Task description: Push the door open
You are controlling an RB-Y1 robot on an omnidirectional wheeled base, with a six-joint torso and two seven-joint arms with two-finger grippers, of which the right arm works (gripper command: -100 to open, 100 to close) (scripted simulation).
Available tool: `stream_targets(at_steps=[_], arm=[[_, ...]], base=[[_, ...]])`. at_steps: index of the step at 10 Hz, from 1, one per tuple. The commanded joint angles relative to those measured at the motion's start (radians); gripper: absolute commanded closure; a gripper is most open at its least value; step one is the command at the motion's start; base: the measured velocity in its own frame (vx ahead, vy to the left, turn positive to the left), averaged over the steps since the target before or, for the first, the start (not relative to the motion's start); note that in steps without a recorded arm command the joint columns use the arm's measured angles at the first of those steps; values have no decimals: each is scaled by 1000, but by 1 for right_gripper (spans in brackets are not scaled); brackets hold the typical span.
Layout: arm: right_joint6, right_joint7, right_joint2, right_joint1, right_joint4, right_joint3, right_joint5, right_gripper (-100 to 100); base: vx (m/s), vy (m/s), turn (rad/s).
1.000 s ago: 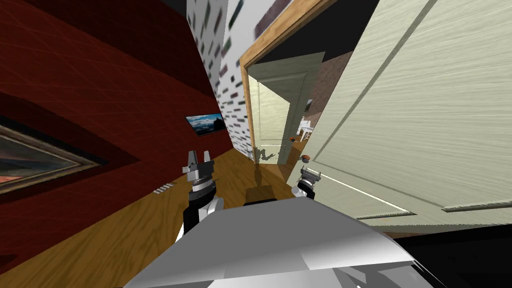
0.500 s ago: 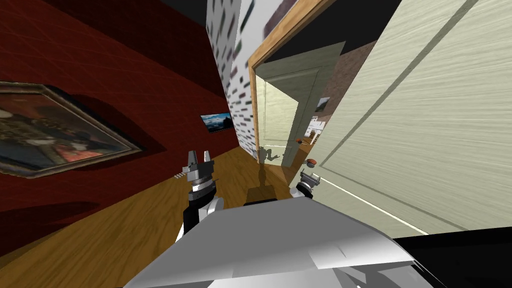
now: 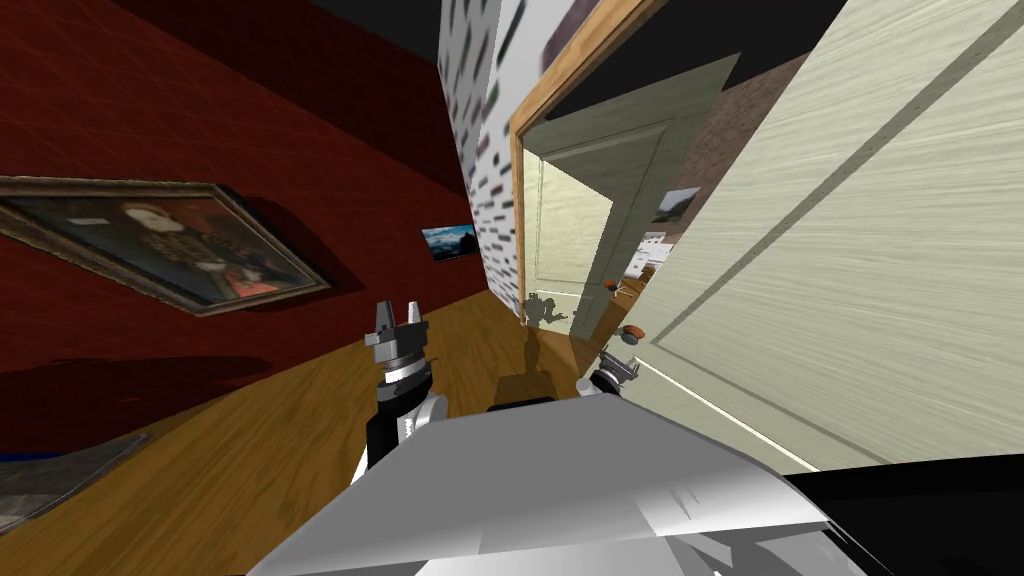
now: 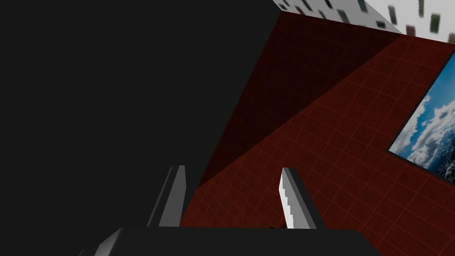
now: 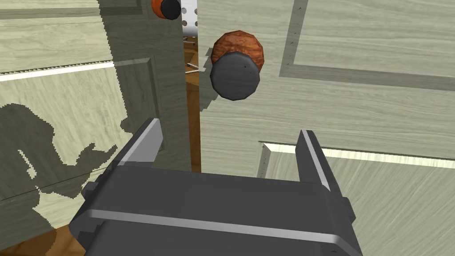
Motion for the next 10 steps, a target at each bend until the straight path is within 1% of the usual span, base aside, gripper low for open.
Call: stream_targets(at_steps=[1, 2, 3, 4, 5, 7, 8, 9, 10], arm=[[-9, -10, 11, -14, 28, -5, -12, -100], [-15, -18, 20, -18, 43, -8, -21, -100], [-17, -18, 12, -23, 49, -5, -15, -100], [-18, -25, -18, -24, 55, -7, -17, -100], [-17, -27, -35, -23, 57, -8, -18, -100], [-15, -32, -53, -23, 60, -10, -20, -100], [-14, -35, -58, -22, 62, -11, -21, -100], [-12, -39, -56, -22, 64, -12, -22, -100], [-11, -42, -48, -22, 66, -13, -23, -100]], base=[[-50, -78, 157], [-44, -80, 178], [-19, -38, 42], [29, -70, -4], [67, -122, 20], [103, -145, 10], [109, -192, 10], [96, -238, 13], [93, -206, 22]])
